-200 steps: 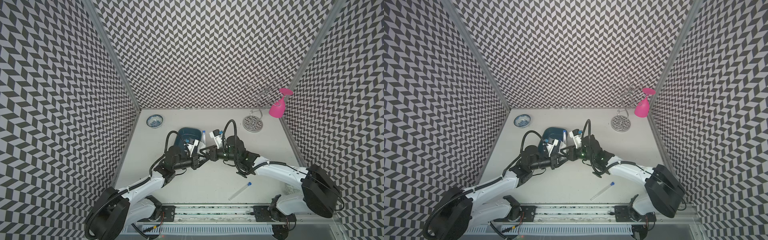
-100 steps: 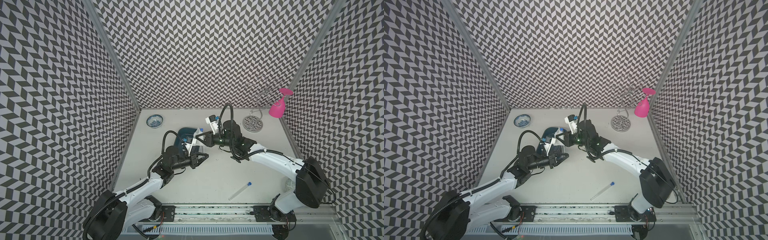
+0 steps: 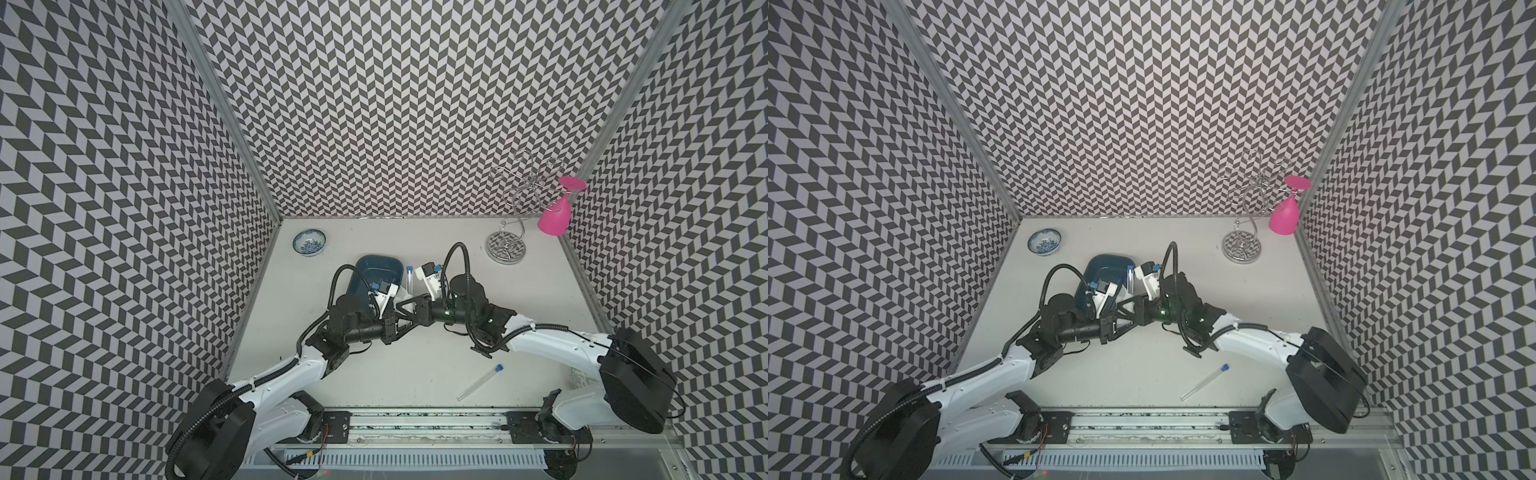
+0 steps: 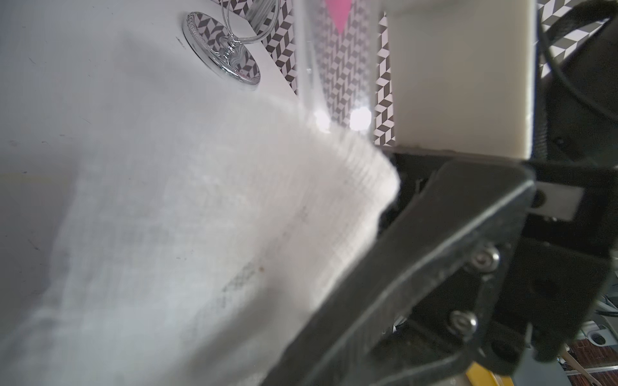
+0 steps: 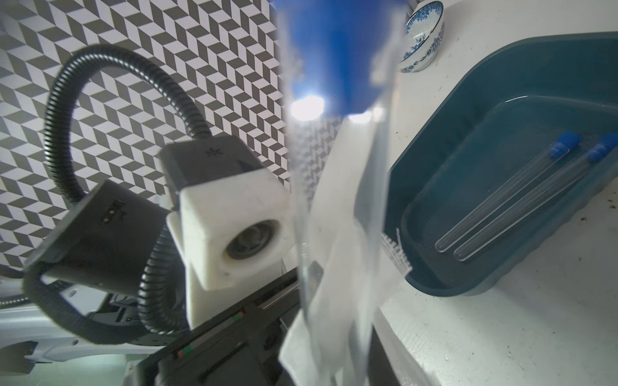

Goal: Wipe the exteriors of test tubes
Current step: Wipe the dirt from the test tube.

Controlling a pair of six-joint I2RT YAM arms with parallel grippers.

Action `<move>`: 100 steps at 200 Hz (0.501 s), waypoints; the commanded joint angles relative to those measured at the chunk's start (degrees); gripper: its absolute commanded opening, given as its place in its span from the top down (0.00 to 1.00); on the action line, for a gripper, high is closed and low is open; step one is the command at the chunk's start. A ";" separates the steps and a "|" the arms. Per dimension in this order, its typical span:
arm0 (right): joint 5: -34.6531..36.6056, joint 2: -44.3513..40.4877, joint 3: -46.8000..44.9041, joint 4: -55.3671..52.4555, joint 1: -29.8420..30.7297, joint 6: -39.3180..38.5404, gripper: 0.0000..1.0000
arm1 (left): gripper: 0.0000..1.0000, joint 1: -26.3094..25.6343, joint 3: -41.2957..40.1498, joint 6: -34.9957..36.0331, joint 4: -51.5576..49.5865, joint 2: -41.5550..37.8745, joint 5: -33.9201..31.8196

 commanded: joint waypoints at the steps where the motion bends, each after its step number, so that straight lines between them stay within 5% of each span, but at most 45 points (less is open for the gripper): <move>1: 0.55 -0.15 -0.85 -0.42 1.21 0.76 0.81 | 0.86 0.52 1.18 0.54 4.61 -0.69 -0.41; 100: 2.96 2.65 7.73 -4.61 0.42 -3.13 0.85 | 0.85 0.70 -1.07 -0.12 4.65 -3.08 -1.28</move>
